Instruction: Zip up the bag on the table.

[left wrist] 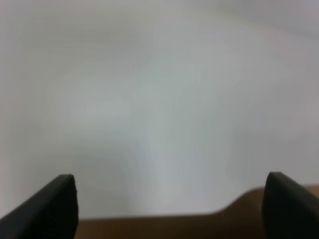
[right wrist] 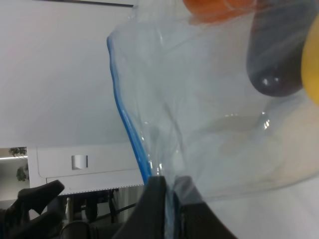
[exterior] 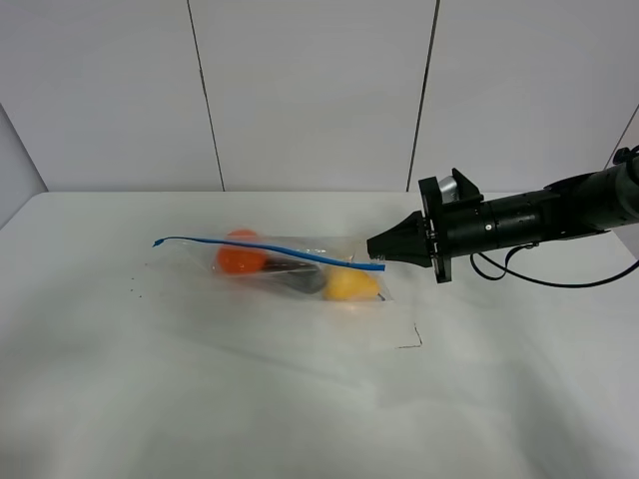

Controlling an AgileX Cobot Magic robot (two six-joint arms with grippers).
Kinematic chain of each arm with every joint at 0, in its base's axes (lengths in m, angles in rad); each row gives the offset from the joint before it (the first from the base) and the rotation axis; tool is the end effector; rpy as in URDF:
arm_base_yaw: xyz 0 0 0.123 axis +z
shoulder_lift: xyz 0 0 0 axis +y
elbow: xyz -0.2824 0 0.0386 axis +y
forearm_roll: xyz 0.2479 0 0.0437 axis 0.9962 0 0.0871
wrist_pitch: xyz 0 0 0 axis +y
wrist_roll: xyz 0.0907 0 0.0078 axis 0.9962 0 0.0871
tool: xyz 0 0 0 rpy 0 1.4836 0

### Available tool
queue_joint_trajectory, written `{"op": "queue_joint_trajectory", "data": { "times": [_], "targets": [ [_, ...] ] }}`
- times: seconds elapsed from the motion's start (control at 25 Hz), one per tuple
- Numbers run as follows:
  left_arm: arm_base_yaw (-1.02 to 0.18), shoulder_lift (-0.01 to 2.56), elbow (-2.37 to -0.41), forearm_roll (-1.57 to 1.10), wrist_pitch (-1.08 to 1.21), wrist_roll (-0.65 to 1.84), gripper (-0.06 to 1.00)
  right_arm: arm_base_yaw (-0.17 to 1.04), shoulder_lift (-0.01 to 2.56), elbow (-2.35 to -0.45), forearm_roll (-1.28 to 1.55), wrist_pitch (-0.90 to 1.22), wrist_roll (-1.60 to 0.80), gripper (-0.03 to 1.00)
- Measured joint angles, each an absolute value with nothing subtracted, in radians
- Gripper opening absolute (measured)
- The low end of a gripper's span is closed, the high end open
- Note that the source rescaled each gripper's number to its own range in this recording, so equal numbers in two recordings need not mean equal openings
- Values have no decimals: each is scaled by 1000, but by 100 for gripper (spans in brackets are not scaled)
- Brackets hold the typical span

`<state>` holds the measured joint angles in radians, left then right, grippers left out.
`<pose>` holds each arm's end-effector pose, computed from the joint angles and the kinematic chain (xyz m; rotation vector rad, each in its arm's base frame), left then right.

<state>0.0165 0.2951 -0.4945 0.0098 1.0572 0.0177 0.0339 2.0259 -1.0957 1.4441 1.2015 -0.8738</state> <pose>0.0406 0.0014 0.2705 0.0028 2.3415 0.0293 0.3527 0.0963 0.1555 0.0562 2.4833 1.7179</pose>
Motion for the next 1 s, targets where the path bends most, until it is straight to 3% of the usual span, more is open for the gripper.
{"op": "queue_joint_trajectory", "data": {
  "times": [0.16, 0.24, 0.32, 0.48, 0.56, 0.72, 1.0],
  "targets": [
    [16, 167, -494, 10, 1057, 18, 100, 34, 2026, -1096, 1443, 1201, -869, 2],
    [16, 110, -494, 10, 1057, 18, 100, 34, 2026, -1096, 1443, 1202, -851, 9],
    [16, 52, -494, 10, 1058, 19, 100, 34, 2026, -1096, 1442, 1203, -828, 25],
    [16, -4, -493, 10, 1061, 13, 100, 34, 2026, -1097, 1411, 1196, -794, 75],
    [16, -5, -493, 10, 1061, 11, 100, 34, 2026, -1112, 1357, 1195, -768, 87],
    [16, -7, -493, 10, 1061, 11, 100, 34, 2026, -1213, 1161, 1195, -654, 93],
    [16, -7, -493, 10, 1061, 10, 100, 34, 2026, -1456, 651, 1123, -352, 93]
  ]
}}
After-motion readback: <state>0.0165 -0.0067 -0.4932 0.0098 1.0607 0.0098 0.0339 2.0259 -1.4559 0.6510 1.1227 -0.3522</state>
